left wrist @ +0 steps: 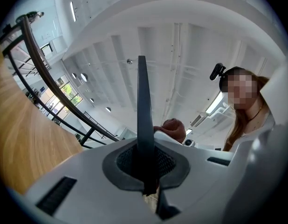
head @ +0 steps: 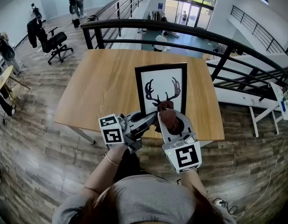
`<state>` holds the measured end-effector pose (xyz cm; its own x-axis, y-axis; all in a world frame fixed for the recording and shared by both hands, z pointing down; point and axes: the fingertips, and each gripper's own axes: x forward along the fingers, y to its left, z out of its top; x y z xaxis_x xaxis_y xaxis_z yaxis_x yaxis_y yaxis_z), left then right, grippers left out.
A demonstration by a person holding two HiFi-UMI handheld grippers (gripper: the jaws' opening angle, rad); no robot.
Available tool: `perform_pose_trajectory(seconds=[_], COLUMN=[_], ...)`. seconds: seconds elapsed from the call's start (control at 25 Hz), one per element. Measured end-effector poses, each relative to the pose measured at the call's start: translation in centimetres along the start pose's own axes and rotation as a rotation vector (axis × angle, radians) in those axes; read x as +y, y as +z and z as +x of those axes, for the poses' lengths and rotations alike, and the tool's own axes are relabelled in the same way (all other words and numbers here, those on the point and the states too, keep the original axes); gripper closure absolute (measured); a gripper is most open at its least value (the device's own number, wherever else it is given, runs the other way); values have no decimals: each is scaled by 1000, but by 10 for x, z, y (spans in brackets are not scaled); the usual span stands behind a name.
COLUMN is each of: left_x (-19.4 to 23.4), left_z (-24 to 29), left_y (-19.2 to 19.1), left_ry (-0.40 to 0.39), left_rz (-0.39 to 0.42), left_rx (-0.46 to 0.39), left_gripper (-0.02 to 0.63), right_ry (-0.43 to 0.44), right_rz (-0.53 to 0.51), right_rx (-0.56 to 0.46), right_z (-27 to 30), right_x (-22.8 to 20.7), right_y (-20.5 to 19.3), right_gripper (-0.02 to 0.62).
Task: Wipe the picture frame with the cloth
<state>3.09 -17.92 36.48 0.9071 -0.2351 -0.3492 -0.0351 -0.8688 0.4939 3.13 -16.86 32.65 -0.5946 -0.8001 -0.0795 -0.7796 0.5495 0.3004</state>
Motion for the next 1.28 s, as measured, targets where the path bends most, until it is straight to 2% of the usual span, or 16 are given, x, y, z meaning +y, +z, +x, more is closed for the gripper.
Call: perform_pose_trajectory(seconds=[0.2, 0.56, 1.04, 1.28], left_x=[-2, 0, 3, 6], left_z=[1, 2, 0, 1], left_y=[2, 1, -1, -3], left_ry=[-10, -16, -19, -8], left_rz=[5, -8, 0, -12], left_rx=[0, -20, 6, -4], left_gripper=[589, 589, 589, 589], right_ry=[-4, -9, -18, -8], right_rz=[-29, 17, 15, 28], right_rx=[8, 61, 79, 130], right_z=[-5, -15, -18, -24], right_x=[5, 6, 12, 16], right_y=[-2, -22, -31, -41], right_gripper=[549, 549, 549, 549])
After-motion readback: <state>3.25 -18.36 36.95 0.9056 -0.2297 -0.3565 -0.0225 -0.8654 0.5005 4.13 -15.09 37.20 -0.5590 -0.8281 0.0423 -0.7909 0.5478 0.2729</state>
